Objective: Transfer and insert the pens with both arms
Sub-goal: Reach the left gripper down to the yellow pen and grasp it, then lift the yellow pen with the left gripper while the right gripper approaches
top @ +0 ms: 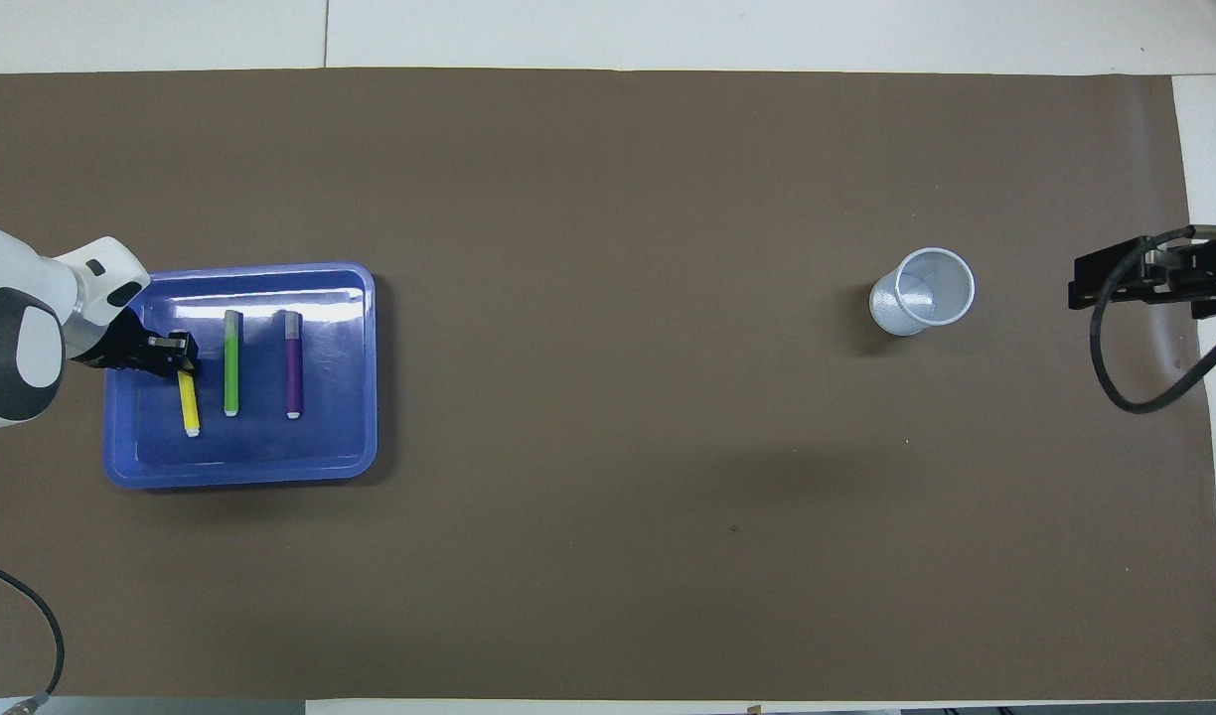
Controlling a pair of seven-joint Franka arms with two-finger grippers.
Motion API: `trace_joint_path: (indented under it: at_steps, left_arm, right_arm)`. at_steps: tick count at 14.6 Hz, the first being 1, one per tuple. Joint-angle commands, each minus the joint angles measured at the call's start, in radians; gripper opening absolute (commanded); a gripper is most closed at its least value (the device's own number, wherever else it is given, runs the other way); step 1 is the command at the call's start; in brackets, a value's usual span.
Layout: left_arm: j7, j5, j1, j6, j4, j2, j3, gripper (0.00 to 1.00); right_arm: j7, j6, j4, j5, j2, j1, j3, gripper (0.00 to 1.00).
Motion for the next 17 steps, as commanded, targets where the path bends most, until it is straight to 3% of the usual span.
trace_joint_path:
  at_steps: [1, 3, 4, 9, 14, 17]
  left_arm:
    - [-0.015, 0.022, 0.006, 0.016, -0.007, -0.002, -0.001, 0.22]
    - [-0.013, 0.023, 0.006, 0.014, -0.006, -0.001, 0.001, 0.04]
    - [-0.012, 0.023, 0.007, 0.013, -0.006, -0.001, 0.001, 0.00]
    - [-0.006, 0.028, 0.006, -0.013, 0.017, -0.001, -0.001, 0.00]
    - [-0.050, -0.006, -0.028, -0.416, 0.325, -0.008, -0.013, 0.00]
    - [-0.258, -0.084, -0.066, -0.587, 0.451, -0.022, -0.039, 0.00]
  right_arm:
    - [-0.026, 0.004, -0.017, 0.006, -0.015, -0.010, 0.006, 1.00]
    - [-0.026, 0.004, -0.016, 0.006, -0.015, -0.011, 0.006, 1.00]
    - [-0.026, 0.004, -0.016, 0.006, -0.015, -0.011, 0.006, 1.00]
    - [-0.014, 0.013, -0.012, 0.006, -0.011, -0.010, 0.004, 1.00]
    - [-0.012, 0.022, -0.009, 0.009, -0.008, -0.011, 0.006, 1.00]
    - [-0.012, 0.033, -0.008, 0.041, -0.007, -0.010, 0.006, 1.00]
